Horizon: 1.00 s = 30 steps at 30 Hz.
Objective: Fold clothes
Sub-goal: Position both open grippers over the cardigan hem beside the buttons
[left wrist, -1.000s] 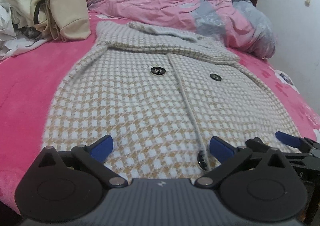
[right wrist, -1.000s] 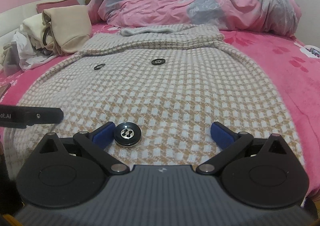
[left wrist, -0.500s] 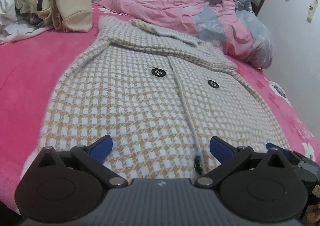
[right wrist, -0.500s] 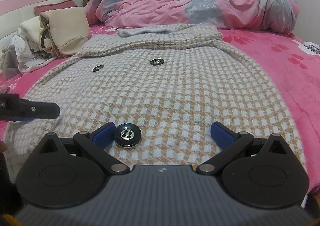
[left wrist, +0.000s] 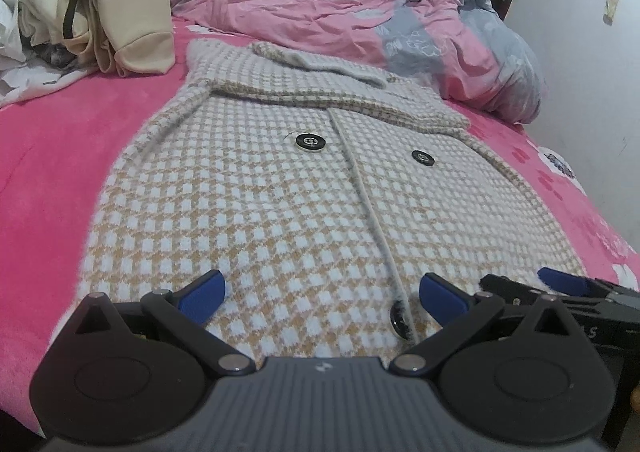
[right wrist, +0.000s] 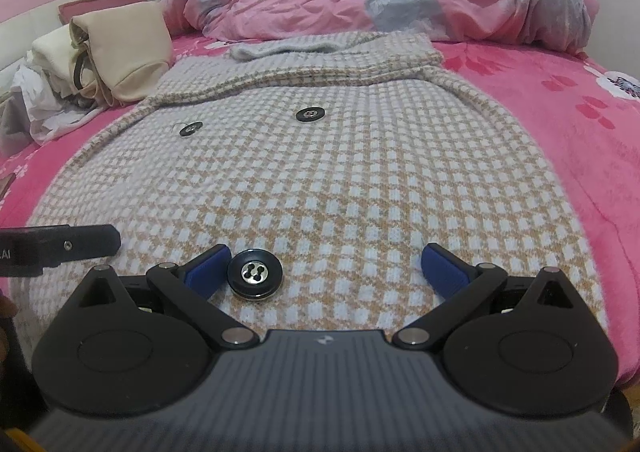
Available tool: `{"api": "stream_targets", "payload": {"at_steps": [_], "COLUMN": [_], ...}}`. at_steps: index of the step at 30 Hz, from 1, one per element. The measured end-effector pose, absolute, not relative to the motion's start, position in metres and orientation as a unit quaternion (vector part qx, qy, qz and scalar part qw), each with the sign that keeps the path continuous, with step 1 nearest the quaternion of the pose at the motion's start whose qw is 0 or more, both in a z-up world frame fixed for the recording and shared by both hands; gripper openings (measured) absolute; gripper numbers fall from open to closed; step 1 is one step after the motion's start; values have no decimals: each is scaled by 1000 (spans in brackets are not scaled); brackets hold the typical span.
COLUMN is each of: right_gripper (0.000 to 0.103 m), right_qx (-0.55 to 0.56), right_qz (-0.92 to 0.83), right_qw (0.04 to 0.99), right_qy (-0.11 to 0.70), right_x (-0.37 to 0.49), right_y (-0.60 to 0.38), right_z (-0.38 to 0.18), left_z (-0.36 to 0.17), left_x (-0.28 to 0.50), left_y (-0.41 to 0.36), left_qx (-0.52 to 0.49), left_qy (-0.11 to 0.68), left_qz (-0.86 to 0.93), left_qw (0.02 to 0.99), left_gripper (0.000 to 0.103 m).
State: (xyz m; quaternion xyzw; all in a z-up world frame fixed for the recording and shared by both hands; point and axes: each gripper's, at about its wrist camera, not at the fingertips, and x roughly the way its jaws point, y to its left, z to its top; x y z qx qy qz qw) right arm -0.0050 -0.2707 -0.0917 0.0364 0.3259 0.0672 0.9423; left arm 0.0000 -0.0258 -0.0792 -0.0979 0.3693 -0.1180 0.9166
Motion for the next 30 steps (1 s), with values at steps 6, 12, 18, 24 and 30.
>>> {"api": "stream_targets", "payload": {"at_steps": [6, 12, 18, 24, 30], "right_gripper": [102, 102, 102, 102, 102], "right_qx": [41, 42, 39, 30, 6], "right_qz": [58, 63, 66, 72, 62], "right_qw": [944, 946, 945, 945, 957], "right_qy": [321, 316, 318, 316, 284], "right_x": [-5, -7, -7, -7, -10], "right_y": [-268, -271, -271, -271, -268], "right_z": [-92, -93, -92, -92, -74], "left_z": [-78, -79, -71, -59, -73], "left_x": [1, -1, -1, -1, 11], "left_y": [-24, -26, -26, -30, -34], "left_qx": [-102, -97, -98, -67, -62], "left_qy": [374, 372, 367, 350, 373], "left_qz": [-116, -115, -105, -86, -73], "left_qw": [914, 916, 919, 930, 923], "left_gripper": [103, 103, 103, 103, 100]}}
